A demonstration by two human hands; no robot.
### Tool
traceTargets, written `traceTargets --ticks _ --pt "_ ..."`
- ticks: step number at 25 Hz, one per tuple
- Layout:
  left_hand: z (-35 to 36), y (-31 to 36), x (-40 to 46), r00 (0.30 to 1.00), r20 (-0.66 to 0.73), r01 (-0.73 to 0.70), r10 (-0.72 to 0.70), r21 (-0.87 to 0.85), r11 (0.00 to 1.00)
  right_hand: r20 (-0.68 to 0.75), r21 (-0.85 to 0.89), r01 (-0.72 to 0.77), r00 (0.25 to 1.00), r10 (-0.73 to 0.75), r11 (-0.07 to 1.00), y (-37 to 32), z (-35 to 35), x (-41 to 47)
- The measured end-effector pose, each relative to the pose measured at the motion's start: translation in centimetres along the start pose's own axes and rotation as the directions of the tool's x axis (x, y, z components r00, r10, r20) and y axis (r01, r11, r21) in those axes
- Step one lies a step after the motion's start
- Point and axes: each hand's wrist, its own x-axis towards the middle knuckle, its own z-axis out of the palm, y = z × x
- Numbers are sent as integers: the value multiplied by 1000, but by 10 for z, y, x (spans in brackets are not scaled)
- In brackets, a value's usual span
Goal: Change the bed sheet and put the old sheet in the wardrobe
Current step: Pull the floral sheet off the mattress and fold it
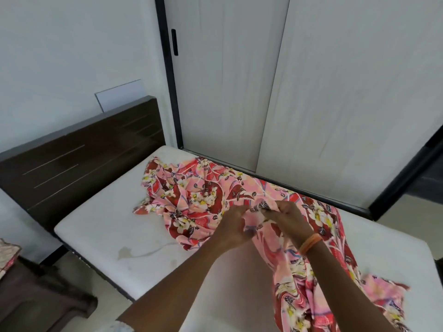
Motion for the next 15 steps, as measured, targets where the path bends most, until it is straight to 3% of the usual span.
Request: traceTargets --ticks 3,7,15 --pt "-9 -36 -4 996 -78 42 -54 -142 989 -74 16 -78 994 79 997 -6 33 -10" --pt "-53 -68 -23 998 64 32 -22 -160 987 -157 179 -218 956 247 959 -3 105 -38" --pt "-97 -82 -112 955 198 -206 222 -96 974 -192 387 -339 880 435 857 -30 170 -135"
